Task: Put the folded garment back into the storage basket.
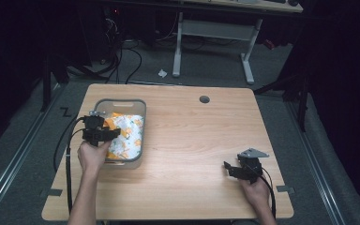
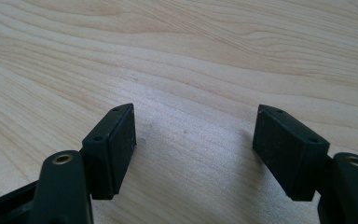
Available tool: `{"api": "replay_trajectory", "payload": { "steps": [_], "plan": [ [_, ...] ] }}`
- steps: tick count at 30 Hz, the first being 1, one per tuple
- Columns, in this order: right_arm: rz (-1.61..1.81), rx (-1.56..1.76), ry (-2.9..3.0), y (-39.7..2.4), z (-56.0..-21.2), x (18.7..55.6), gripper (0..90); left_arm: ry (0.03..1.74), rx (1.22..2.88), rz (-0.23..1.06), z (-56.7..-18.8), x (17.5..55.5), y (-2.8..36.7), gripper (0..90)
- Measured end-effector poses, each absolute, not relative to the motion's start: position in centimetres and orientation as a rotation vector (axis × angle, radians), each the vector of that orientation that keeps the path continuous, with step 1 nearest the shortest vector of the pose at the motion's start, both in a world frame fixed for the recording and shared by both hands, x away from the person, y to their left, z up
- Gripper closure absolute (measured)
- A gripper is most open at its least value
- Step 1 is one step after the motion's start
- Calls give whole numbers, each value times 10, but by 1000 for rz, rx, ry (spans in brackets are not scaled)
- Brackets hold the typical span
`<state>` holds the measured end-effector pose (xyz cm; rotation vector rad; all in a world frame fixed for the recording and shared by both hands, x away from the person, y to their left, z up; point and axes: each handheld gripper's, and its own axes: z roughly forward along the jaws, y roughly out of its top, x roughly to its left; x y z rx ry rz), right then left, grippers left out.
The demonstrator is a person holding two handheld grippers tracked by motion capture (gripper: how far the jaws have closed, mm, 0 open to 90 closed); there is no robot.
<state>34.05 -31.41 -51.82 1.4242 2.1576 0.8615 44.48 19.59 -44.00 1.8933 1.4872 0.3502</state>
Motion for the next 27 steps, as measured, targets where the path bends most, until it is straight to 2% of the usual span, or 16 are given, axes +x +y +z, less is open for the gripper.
{"api": "replay_trajectory", "payload": {
  "steps": [3,9,27],
  "plan": [
    [861,1424,2158,-314,-518,340,303,1459,1873,382,-434,440,196,422],
    [861,1425,2158,-314,-518,341,303,1392,1847,410,-421,428,189,389],
    [862,1424,2156,-314,-518,341,303,1197,1872,445,-391,401,148,375]
  ]
}}
